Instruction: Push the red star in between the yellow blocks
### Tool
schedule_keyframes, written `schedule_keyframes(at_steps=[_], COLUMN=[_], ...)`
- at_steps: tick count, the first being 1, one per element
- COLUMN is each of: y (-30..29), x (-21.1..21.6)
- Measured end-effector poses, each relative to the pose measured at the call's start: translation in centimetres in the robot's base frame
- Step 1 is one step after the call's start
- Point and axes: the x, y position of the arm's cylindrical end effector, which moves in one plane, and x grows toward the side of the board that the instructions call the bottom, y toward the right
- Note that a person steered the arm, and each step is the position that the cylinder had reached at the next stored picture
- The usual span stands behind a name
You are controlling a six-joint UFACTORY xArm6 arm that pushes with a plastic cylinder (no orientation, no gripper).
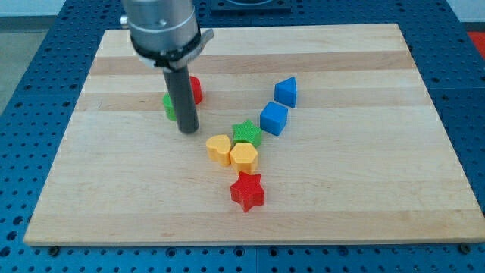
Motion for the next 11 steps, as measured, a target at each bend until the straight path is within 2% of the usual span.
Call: schedule_keyframes(at_steps=[1,2,3,4,5,6,7,9,11], y=[-0.2,-0.2,-0.1,-0.1,3.2,10.1,10.3,8.2,5.5], x=[6.9,6.9,11.8,13.2,13.4,14.1,13.4,6.4,4.1])
